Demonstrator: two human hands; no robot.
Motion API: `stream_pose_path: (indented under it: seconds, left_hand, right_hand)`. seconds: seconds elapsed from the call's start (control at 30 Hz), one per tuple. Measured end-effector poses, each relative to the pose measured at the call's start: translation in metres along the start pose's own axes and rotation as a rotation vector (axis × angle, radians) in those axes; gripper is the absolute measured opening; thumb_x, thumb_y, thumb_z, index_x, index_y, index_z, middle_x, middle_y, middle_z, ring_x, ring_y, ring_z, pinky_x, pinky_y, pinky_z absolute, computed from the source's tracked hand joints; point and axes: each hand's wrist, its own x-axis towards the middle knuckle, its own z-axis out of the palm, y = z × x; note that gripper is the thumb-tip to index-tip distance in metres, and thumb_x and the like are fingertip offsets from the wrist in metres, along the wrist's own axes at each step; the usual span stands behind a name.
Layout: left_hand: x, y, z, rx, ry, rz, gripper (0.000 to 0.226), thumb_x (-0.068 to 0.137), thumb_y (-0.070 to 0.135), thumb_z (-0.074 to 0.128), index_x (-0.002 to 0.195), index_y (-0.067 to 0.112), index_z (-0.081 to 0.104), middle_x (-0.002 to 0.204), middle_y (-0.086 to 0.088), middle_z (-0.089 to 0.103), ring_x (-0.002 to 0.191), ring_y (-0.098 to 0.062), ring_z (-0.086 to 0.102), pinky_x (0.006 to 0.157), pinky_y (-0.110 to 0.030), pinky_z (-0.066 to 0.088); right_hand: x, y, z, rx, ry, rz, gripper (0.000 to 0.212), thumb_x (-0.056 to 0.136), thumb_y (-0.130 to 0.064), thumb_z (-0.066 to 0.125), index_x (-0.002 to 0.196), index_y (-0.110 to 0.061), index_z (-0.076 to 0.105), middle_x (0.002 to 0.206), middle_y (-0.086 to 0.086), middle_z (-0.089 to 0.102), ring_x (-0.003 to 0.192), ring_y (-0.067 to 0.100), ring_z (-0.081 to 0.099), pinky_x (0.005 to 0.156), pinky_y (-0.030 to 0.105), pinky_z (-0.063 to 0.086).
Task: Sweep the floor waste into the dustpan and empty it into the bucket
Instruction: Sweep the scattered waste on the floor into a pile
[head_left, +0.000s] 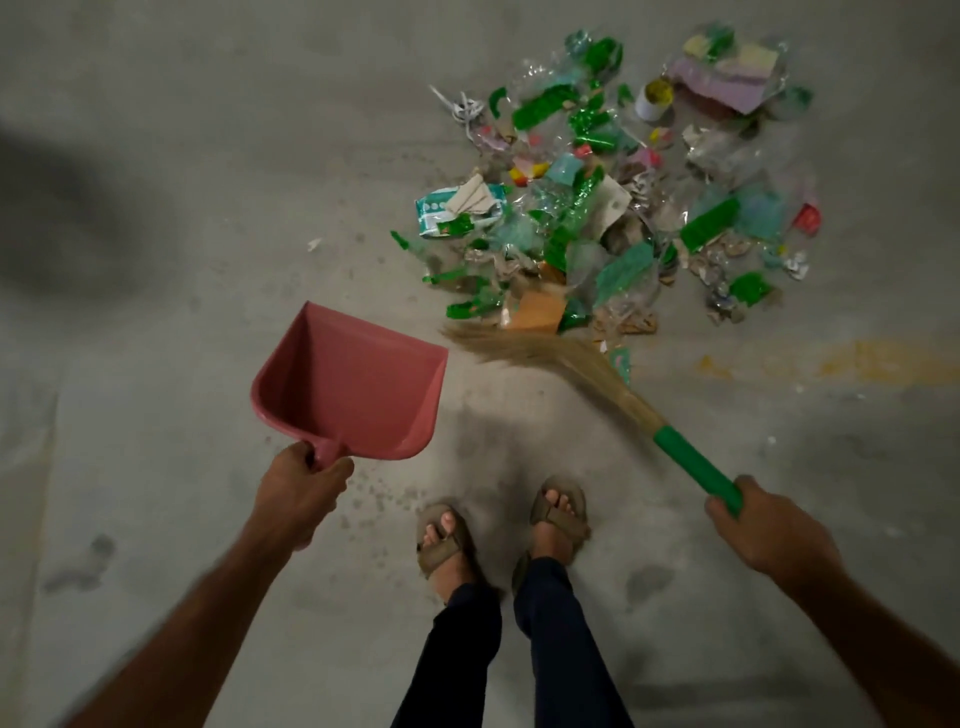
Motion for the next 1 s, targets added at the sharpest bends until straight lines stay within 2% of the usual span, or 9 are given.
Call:
stream_pose_path:
  seconds: [0.2, 0.3, 0.37, 0.4, 0.47, 0.53, 0.6, 0.77, 1.0]
  left_hand:
    - [0.002, 0.037, 0.011, -0.080, -0.021, 0.059, 0.011, 0.086, 0.010, 0.067, 0.093, 0.001, 0.065, 0.072, -0.011, 0.066, 0.052, -0.019, 0.055, 0.045, -0.024, 0.045]
    - [-0.001, 0.048, 0.006, -0.127, 0.027, 0.077, 0.010, 0.086, 0.012, 0.066, 0.088, 0.003, 0.064, 0.069, -0.010, 0.065, 0.053, -0.020, 0.056, 0.048, -0.026, 0.045]
    - [0.000, 0.048, -0.003, -0.152, 0.098, 0.062, 0.013, 0.085, 0.017, 0.067, 0.084, 0.005, 0.064, 0.070, -0.012, 0.068, 0.056, -0.025, 0.061, 0.053, -0.033, 0.052]
    - [0.002, 0.045, -0.009, -0.166, 0.135, 0.047, 0.014, 0.084, 0.019, 0.068, 0.083, 0.006, 0.064, 0.072, -0.013, 0.070, 0.058, -0.027, 0.063, 0.058, -0.037, 0.055]
    - [0.005, 0.038, -0.022, -0.183, 0.185, 0.013, 0.014, 0.083, 0.021, 0.068, 0.084, 0.007, 0.064, 0.073, -0.013, 0.071, 0.059, -0.027, 0.065, 0.060, -0.040, 0.057]
    - [0.008, 0.027, -0.036, -0.181, 0.209, -0.013, 0.015, 0.084, 0.021, 0.069, 0.086, 0.007, 0.064, 0.073, -0.011, 0.071, 0.055, -0.024, 0.063, 0.047, -0.030, 0.053]
    - [0.010, 0.016, -0.048, -0.163, 0.204, -0.024, 0.015, 0.086, 0.018, 0.069, 0.089, 0.005, 0.064, 0.072, -0.010, 0.069, 0.054, -0.021, 0.061, 0.041, -0.024, 0.047]
    - [0.017, -0.006, -0.056, -0.084, 0.143, -0.005, 0.012, 0.088, 0.015, 0.069, 0.088, 0.004, 0.063, 0.072, -0.011, 0.068, 0.055, -0.023, 0.059, 0.054, -0.028, 0.047]
    - [0.013, 0.007, -0.020, -0.135, 0.077, -0.001, 0.011, 0.088, 0.014, 0.068, 0.091, 0.004, 0.063, 0.071, -0.008, 0.066, 0.055, -0.022, 0.057, 0.052, -0.025, 0.045]
  right_hand:
    - [-0.040, 0.031, -0.012, 0.112, 0.004, -0.064, 0.030, 0.093, -0.057, 0.054, 0.090, -0.027, 0.049, 0.056, 0.004, 0.059, 0.047, 0.016, 0.060, 0.048, 0.035, 0.050]
    - [-0.065, 0.037, 0.001, 0.165, -0.110, -0.097, 0.048, 0.081, -0.078, 0.044, 0.088, -0.032, 0.053, 0.061, 0.007, 0.065, 0.048, 0.013, 0.063, 0.050, 0.029, 0.053]
    - [-0.070, 0.027, 0.015, 0.169, -0.191, -0.152, 0.065, 0.070, -0.090, 0.034, 0.091, -0.033, 0.054, 0.070, 0.001, 0.070, 0.051, 0.008, 0.065, 0.052, 0.021, 0.052]
    - [-0.072, 0.017, 0.021, 0.145, -0.242, -0.177, 0.066, 0.070, -0.092, 0.033, 0.092, -0.033, 0.053, 0.071, 0.000, 0.071, 0.053, 0.008, 0.066, 0.053, 0.020, 0.052]
    - [-0.076, -0.006, 0.032, 0.064, -0.284, -0.245, 0.052, 0.081, -0.083, 0.040, 0.093, -0.034, 0.050, 0.066, 0.004, 0.067, 0.055, 0.009, 0.065, 0.053, 0.018, 0.050]
    - [-0.071, -0.027, 0.039, -0.072, -0.194, -0.312, 0.038, 0.091, -0.071, 0.041, 0.096, -0.034, 0.051, 0.061, -0.002, 0.059, 0.055, 0.009, 0.062, 0.048, 0.017, 0.042]
    - [-0.058, -0.045, 0.040, -0.163, -0.182, -0.321, 0.037, 0.096, -0.064, 0.038, 0.106, -0.031, 0.052, 0.069, -0.006, 0.057, 0.059, 0.005, 0.058, 0.048, 0.015, 0.037]
    - [-0.014, -0.048, 0.016, -0.184, -0.088, -0.154, 0.040, 0.098, -0.061, 0.037, 0.110, -0.025, 0.050, 0.081, -0.004, 0.058, 0.073, 0.018, 0.062, 0.068, 0.032, 0.052]
    - [0.012, -0.017, -0.050, -0.080, 0.174, -0.021, 0.044, 0.097, -0.063, 0.038, 0.099, -0.020, 0.047, 0.068, 0.004, 0.055, 0.058, 0.026, 0.054, 0.061, 0.037, 0.049]
